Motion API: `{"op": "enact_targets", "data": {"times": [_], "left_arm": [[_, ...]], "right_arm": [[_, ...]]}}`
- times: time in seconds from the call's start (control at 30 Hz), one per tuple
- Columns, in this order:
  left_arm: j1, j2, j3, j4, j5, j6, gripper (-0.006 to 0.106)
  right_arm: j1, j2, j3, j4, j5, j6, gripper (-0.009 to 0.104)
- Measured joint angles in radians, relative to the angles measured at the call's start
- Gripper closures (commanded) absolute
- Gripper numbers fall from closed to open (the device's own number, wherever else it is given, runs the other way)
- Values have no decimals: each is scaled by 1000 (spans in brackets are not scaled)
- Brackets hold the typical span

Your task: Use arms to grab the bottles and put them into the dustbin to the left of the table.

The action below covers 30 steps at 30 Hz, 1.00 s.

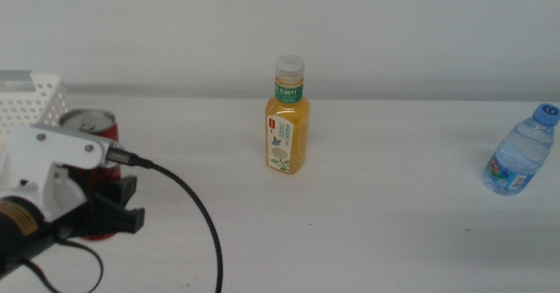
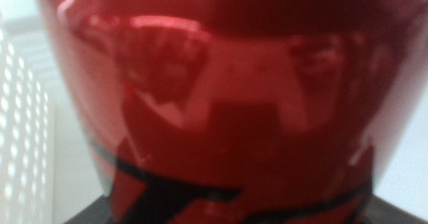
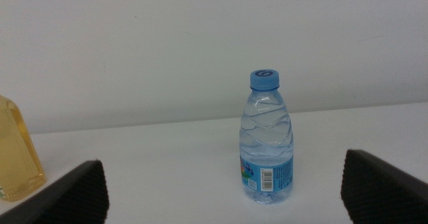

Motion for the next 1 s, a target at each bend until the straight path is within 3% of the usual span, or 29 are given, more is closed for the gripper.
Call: {"op": "enact_targets", "data": {"times": [0.33, 0.53, 0.67, 1.0], "left_arm": [[0, -42, -196, 10, 516, 0, 102], [0, -39, -391, 60, 773, 3, 102], [27, 6, -542, 69, 955, 89, 102], [289, 224, -837, -83, 1198, 387, 102]], "right_arm": [[0, 0, 0, 0, 0, 0, 2], [0, 0, 0, 0, 0, 0, 2], [0, 0, 0, 0, 0, 0, 2], [0, 0, 0, 0, 0, 0, 2]]}}
